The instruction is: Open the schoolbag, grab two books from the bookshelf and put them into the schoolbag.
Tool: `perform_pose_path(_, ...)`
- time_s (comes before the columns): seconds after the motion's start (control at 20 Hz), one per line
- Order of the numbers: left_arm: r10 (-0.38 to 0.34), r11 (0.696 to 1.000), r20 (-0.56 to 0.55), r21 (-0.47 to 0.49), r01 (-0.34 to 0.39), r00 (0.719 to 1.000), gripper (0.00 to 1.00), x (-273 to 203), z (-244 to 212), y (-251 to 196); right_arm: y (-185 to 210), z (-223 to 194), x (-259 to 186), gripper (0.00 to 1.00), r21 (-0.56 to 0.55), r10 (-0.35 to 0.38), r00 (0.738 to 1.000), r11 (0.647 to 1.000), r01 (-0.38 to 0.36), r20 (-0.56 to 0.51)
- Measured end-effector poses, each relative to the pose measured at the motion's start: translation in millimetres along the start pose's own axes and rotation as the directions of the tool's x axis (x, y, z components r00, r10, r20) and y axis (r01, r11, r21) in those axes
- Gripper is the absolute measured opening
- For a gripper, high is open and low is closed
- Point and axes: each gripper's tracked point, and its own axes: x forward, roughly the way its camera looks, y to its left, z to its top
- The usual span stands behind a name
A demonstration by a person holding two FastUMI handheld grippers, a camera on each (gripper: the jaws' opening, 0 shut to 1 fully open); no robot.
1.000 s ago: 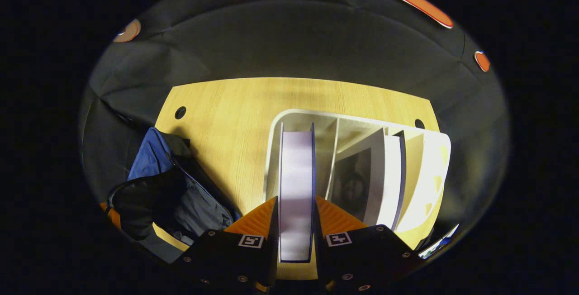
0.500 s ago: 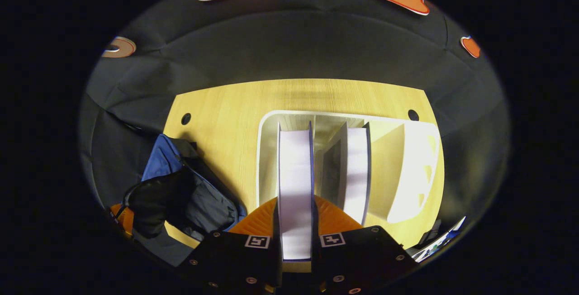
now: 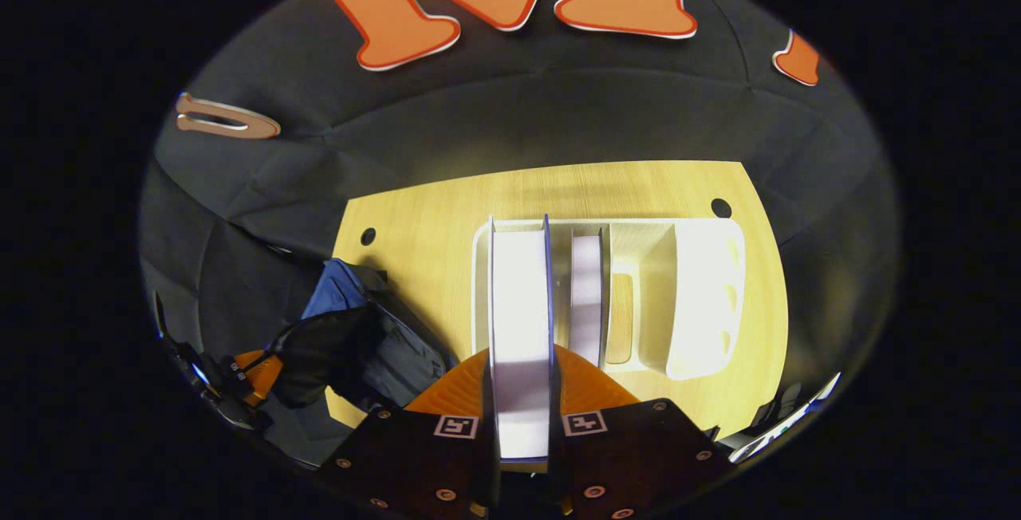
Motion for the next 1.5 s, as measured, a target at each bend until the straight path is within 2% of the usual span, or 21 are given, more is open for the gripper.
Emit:
perform_pose_path(0.25, -0.002, 1.000, 0.005, -0.004, 0.002, 1.000, 0.02, 2, 2, 4, 14, 0, -34, 0.23, 0.080, 0.146, 0.987, 0.985, -0.151, 0.063)
perform_pose_path(0.45, -0.011, 1.000, 0.003, -0.011, 0.011, 1.000, 0.02, 7, 2, 6, 43, -14, -48, 0.23, 0.147, 0.321, 0.943, 0.932, -0.330, 0.086)
perform_pose_path(0.8, -0.011, 0.999, 0.008, -0.033, 0.011, 1.000, 0.02, 10, 0, 9, 82, -65, -22, 0.23, 0.189, 0.439, 0.894, 0.874, -0.448, 0.094)
perform_pose_path(0.9, -0.016, 0.999, 0.013, -0.049, 0.016, 1.000, 0.02, 11, 1, 8, 96, -89, -9, 0.23, 0.228, 0.476, 0.876, 0.846, -0.481, 0.080)
perform_pose_path(1.0, -0.019, 0.997, 0.014, -0.068, 0.020, 1.000, 0.02, 12, -1, 9, 103, -109, 0, 0.23, 0.290, 0.500, 0.862, 0.816, -0.501, 0.082)
perform_pose_path(1.2, -0.028, 0.993, 0.016, -0.113, 0.030, 0.999, 0.02, 16, -2, 8, 114, -152, 33, 0.23, 0.368, 0.459, 0.884, 0.810, -0.457, 0.085)
perform_pose_path(1.4, -0.044, 0.988, 0.012, -0.146, 0.046, 0.999, 0.02, 20, -5, 3, 145, -164, 44, 0.23, 0.394, 0.490, 0.863, 0.774, -0.495, 0.121)
perform_pose_path(1.5, -0.049, 0.987, 0.015, -0.152, 0.050, 0.999, 0.02, 20, -3, 1, 153, -168, 56, 0.23, 0.382, 0.474, 0.872, 0.789, -0.482, 0.122)
